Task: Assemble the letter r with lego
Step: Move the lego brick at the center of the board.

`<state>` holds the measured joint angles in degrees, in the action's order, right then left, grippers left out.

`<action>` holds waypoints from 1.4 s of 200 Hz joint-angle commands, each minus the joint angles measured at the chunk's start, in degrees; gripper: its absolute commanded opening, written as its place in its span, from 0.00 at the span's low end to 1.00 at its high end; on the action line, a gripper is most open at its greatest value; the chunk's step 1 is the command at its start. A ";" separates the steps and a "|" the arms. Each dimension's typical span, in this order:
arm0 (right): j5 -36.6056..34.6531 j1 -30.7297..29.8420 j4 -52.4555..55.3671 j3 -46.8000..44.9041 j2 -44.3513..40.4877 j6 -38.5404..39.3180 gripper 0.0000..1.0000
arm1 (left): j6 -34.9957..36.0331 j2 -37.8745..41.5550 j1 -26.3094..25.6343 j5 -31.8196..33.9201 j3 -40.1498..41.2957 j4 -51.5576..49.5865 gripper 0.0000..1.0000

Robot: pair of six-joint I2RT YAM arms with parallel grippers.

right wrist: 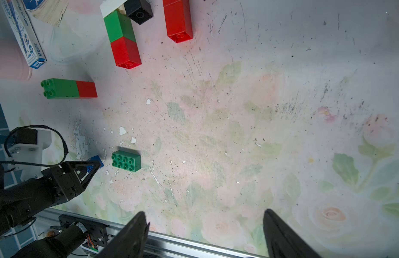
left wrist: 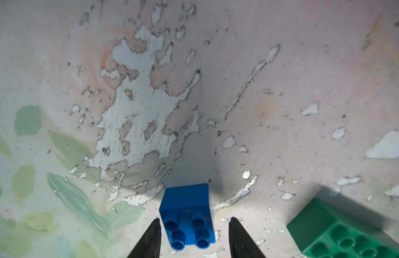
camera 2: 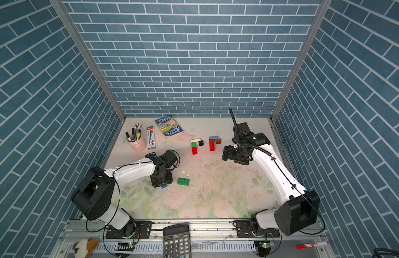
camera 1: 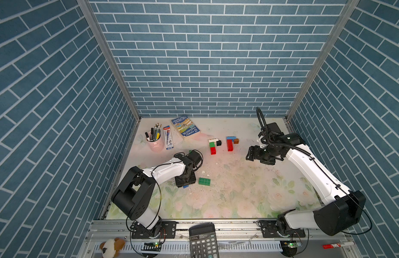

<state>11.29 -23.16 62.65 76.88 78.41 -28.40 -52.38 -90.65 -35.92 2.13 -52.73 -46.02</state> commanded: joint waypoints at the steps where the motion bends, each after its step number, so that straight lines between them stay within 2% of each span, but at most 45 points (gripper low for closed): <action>1: 1.29 0.63 1.76 -1.06 -1.55 2.30 0.82 | -1.54 0.17 -0.48 1.47 0.38 -2.07 0.51; 26: 1.74 0.91 1.89 -1.56 -1.86 2.56 0.82 | -1.76 -0.26 -0.66 1.54 1.36 -1.03 0.50; 48: 1.29 1.10 2.37 -1.48 -2.45 2.83 0.81 | -1.38 -0.79 -0.74 1.80 1.49 -0.74 0.39; 92: 0.56 1.49 3.15 -1.67 -3.93 2.85 0.81 | 1.04 -2.90 -0.74 2.29 -0.19 -1.16 0.29; 125: 0.19 1.64 3.18 -2.35 -5.02 2.48 0.80 | 2.39 -3.28 -1.93 2.71 -3.37 -3.18 0.29; 211: -0.79 2.05 3.77 -4.15 -7.94 2.13 0.80 | 3.84 -7.81 -6.38 3.58 -18.25 -8.26 0.29; 280: -3.01 4.47 8.63 -4.76 -12.97 3.17 0.81 | 5.23 -26.24 -11.55 -1.01 -37.01 -8.73 0.30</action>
<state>10.20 -19.70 66.96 72.79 68.20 -26.94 -47.72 -112.79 -45.89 2.92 -85.76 -53.15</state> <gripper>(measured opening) 0.806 0.345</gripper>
